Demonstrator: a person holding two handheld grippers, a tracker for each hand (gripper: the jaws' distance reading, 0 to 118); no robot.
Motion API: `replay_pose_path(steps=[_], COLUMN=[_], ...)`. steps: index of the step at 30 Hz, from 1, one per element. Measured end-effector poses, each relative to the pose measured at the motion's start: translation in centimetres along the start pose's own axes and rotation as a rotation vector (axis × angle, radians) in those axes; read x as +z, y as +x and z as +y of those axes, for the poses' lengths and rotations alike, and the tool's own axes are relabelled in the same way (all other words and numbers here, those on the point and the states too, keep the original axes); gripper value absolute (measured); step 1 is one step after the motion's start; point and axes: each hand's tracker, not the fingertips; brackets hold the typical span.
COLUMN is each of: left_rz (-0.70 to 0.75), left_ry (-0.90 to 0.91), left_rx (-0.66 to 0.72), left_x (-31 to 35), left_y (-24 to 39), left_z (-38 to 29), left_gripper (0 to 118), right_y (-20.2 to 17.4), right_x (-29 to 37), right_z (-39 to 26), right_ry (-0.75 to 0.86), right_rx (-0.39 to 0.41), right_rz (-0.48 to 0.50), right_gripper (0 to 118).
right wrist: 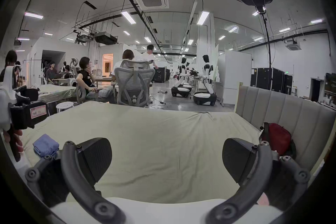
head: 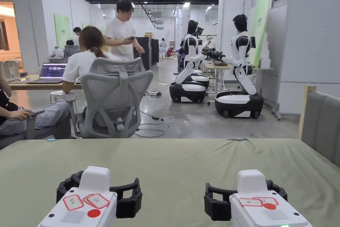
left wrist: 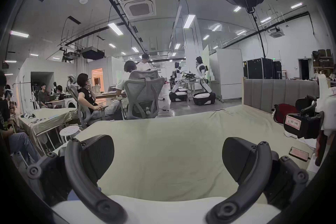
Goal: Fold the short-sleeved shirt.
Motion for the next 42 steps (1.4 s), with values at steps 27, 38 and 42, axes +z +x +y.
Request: replay_pose_path(steps=[27,38,42], left_rz=[0.004,0.000,0.001], left_ry=[-0.002,-0.005,-0.007], left_rx=[0.023,0.020,0.015], left_x=[0.2,0.1,0.0], left_y=[-0.6,-0.4,-0.3], left_z=[-0.1,-0.1,-0.1], left_gripper=[118,118,118], right_y=[-1.1,-0.8,-1.1], right_x=[-0.1,-0.1,0.1], right_z=[1.7,1.7,1.5], right_ry=[-0.029,-0.058,-0.038], right_rx=[-0.119,-0.112,-0.083], right_rz=[-0.137,-0.067,-0.083], right_gripper=[118,118,118])
